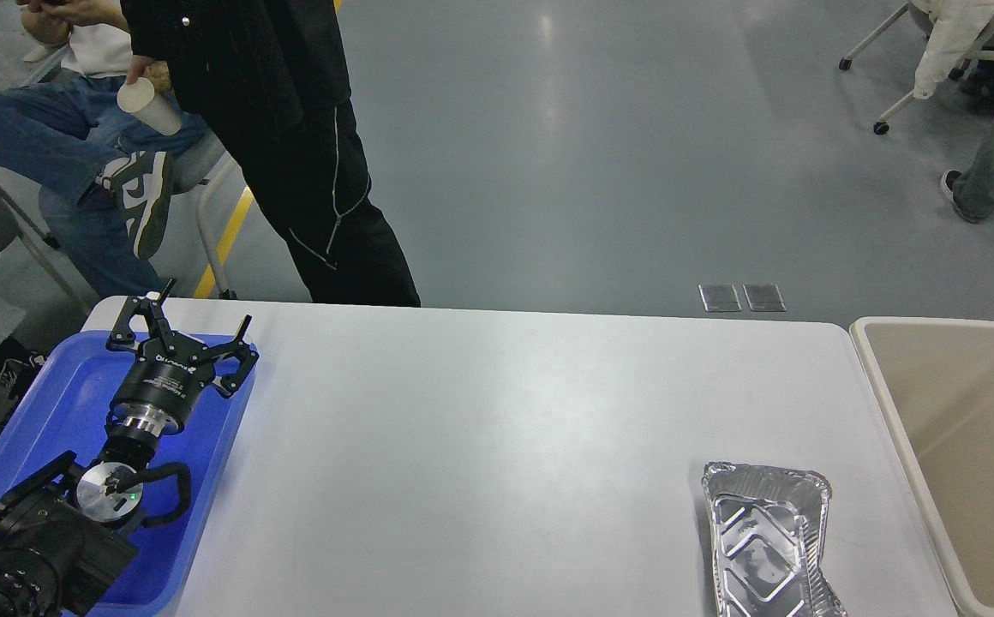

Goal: Tidy desktop

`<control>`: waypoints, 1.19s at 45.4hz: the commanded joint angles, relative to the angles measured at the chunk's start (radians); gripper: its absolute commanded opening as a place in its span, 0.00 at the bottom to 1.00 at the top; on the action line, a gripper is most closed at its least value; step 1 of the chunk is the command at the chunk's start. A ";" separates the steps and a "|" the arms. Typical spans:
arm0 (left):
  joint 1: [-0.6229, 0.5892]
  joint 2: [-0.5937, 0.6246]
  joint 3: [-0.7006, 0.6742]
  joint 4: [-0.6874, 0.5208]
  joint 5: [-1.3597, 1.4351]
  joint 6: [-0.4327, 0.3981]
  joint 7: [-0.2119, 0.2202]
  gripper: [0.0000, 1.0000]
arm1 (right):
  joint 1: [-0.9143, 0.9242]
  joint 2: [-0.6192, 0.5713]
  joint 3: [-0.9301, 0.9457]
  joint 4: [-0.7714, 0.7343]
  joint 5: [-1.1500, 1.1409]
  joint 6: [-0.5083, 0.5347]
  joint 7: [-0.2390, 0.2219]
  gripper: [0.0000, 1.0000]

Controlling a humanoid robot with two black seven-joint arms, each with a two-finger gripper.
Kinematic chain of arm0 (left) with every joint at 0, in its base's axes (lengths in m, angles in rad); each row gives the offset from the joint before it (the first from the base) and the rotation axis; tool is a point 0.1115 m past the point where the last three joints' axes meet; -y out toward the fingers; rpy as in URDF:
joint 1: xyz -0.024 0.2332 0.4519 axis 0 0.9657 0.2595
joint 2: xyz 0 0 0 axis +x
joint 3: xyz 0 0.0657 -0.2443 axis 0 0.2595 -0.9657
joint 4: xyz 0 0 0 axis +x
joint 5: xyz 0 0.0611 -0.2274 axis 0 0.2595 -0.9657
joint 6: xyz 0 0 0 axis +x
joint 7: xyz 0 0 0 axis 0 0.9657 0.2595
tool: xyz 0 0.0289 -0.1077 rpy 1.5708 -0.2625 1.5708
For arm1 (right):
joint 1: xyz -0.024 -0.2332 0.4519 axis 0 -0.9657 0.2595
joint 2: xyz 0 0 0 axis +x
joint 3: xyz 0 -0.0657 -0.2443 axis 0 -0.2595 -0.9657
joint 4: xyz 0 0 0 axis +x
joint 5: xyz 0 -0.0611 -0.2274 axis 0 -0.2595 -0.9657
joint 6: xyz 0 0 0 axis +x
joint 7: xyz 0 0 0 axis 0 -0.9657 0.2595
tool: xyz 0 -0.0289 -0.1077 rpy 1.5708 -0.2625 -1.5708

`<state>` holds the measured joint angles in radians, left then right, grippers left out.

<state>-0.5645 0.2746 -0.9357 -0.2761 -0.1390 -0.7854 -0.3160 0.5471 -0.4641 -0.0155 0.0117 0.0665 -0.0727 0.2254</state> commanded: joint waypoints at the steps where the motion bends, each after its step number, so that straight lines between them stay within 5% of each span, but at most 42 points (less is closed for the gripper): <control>1: 0.000 0.000 0.000 0.000 -0.001 0.000 0.000 1.00 | 0.002 0.015 -0.003 -0.019 -0.004 -0.001 0.000 0.99; 14: 0.000 0.000 0.000 0.000 0.001 0.000 0.000 1.00 | 0.040 0.015 -0.001 -0.013 -0.004 0.020 0.002 0.99; 25: 0.000 -0.002 0.000 0.000 0.001 0.000 0.000 1.00 | 0.166 0.009 0.080 0.017 0.019 0.172 0.008 0.99; 41: 0.000 -0.002 0.000 0.000 0.001 0.000 0.000 1.00 | 0.116 -0.160 0.451 0.559 0.012 0.215 0.054 0.99; 54: 0.000 -0.002 0.000 0.000 0.001 0.000 0.000 1.00 | 0.036 -0.157 0.628 0.652 -0.004 0.225 0.135 0.99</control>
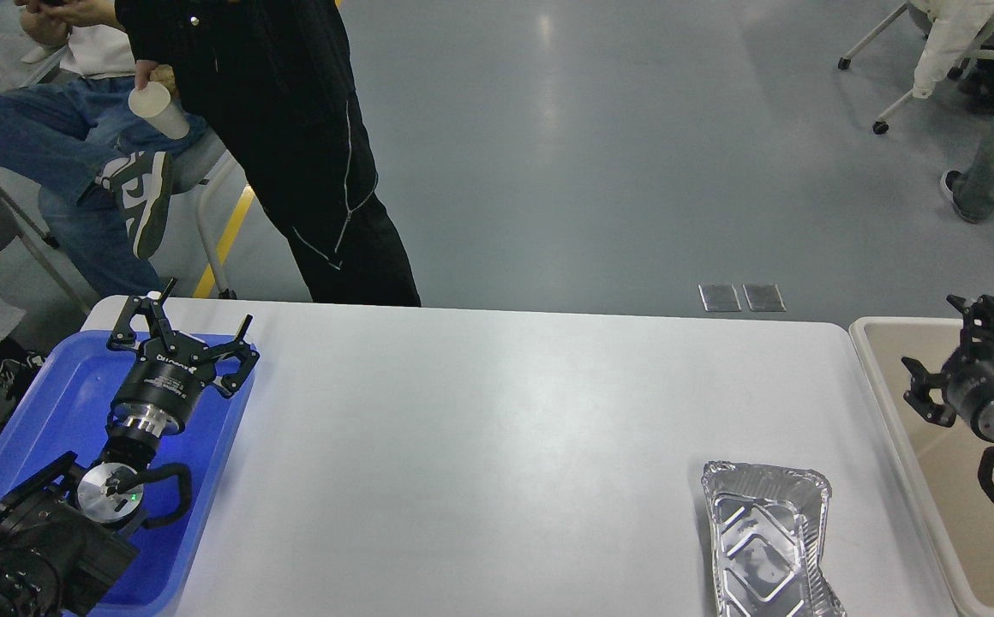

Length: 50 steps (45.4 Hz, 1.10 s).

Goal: Tidy desktop

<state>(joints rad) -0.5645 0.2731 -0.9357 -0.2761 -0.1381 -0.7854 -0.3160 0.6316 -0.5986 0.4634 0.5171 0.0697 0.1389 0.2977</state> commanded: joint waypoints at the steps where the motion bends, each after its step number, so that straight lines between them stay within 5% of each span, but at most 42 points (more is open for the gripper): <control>1: 0.000 0.000 0.000 0.000 0.000 0.000 0.000 1.00 | -0.055 -0.024 0.159 0.164 -0.007 0.013 0.073 0.99; 17: 0.000 0.000 0.000 0.000 0.000 0.000 0.000 1.00 | -0.115 0.066 0.247 0.334 -0.059 -0.012 0.201 0.99; 26: 0.000 0.000 0.000 0.000 0.000 0.000 0.000 1.00 | -0.145 0.140 0.247 0.336 -0.102 -0.048 0.394 1.00; 50: 0.000 0.000 0.000 0.000 0.000 0.000 0.000 1.00 | -0.161 0.237 0.232 0.327 -0.117 -0.062 0.402 0.99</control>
<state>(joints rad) -0.5645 0.2732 -0.9357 -0.2761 -0.1380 -0.7854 -0.3160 0.4749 -0.3991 0.6992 0.8442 -0.0406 0.0809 0.6851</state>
